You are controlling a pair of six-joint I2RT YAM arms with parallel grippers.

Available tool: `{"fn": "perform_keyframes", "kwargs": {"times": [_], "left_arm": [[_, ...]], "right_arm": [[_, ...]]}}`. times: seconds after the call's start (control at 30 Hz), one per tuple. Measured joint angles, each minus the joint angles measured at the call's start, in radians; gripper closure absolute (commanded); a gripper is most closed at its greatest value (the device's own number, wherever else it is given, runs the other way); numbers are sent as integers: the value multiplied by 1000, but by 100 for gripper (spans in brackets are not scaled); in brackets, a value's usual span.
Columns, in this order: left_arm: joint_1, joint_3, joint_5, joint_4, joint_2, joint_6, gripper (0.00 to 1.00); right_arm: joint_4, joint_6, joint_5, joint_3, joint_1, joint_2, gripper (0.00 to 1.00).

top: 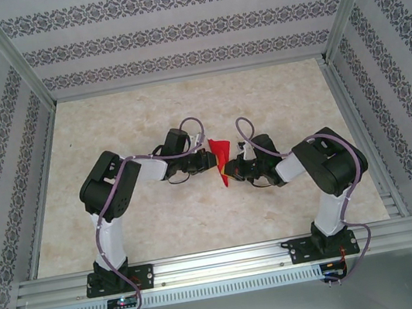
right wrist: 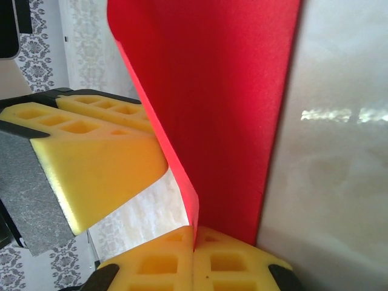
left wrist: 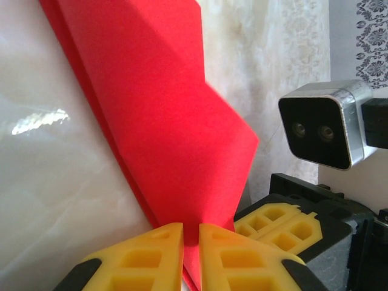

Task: Fold a paper plane with a square sheet of paper (pick it up from the middle)
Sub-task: Fold the wing for the fifth time at the center of the table.

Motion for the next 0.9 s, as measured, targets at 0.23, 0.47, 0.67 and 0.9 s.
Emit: {"fn": "perform_keyframes", "kwargs": {"times": [0.23,0.47,0.67,0.9], "left_arm": [[0,-22,-4,51,0,1,88],[0,-21,-1,76,0,1,89],[0,-11,-1,71,3,5,91],[-3,34,-2,31,44,13,91]], "right_arm": [[-15,0,-1,6,-4,0,100],[-32,-1,-2,13,-5,-2,100],[-42,-1,-4,17,-5,-2,100],[-50,-2,-5,20,-5,-2,100]]}}
